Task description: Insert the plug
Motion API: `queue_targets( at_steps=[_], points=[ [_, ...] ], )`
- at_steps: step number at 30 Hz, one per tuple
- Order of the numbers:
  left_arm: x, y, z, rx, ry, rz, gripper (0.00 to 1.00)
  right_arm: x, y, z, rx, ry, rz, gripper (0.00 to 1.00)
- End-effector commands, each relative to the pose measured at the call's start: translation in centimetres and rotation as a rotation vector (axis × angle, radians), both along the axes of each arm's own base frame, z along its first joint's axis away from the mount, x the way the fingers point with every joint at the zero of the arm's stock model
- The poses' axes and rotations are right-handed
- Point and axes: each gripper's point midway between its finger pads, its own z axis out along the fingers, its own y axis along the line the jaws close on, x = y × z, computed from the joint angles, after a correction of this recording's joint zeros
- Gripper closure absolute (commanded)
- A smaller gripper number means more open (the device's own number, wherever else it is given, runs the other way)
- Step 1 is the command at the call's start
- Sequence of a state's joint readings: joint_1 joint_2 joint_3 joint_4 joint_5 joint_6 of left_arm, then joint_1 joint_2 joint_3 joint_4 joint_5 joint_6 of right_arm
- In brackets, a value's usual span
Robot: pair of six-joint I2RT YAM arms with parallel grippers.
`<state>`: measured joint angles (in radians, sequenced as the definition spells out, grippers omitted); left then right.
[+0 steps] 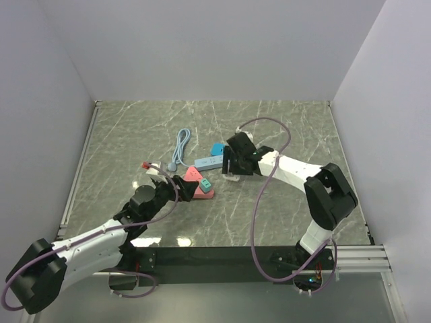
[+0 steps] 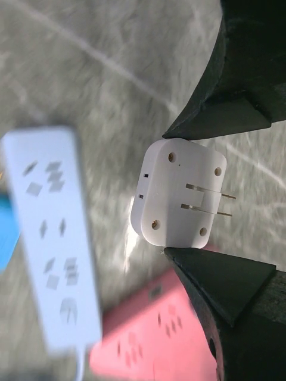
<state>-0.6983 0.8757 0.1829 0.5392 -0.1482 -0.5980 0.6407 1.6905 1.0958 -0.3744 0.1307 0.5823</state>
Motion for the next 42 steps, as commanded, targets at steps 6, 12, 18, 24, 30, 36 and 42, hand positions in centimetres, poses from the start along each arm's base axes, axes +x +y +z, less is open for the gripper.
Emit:
queue_targets(
  at_steps=[6, 12, 18, 24, 30, 36, 42],
  points=[
    [0.0, -4.9, 5.1, -0.074, -0.169, -0.172, 0.02, 2.5, 4.9, 12.4, 0.328, -0.260, 0.097, 1.00],
    [1.3, -6.3, 5.9, -0.098, -0.191, -0.169, 0.02, 1.6, 6.9, 16.3, 0.510, -0.324, 0.143, 1.00],
    [1.5, -6.7, 7.4, -0.155, -0.225, -0.156, 0.02, 0.6, 7.7, 16.2, 0.543, -0.318, 0.160, 1.00],
    [2.5, -6.8, 8.4, -0.195, -0.239, -0.115, 0.02, -0.2, 8.8, 16.2, 0.561, -0.308, 0.196, 1.00],
    [3.5, -6.9, 8.7, -0.214, -0.235, -0.072, 0.02, -1.0, 9.9, 16.3, 0.569, -0.299, 0.234, 1.00],
    [4.2, -6.0, 9.2, -0.239, -0.244, -0.009, 0.05, -1.8, 10.6, 15.9, 0.568, -0.286, 0.259, 1.00],
    [4.4, -6.1, 9.1, -0.240, -0.233, 0.000, 0.22, -2.6, 10.9, 15.9, 0.573, -0.284, 0.276, 1.00]
  ],
)
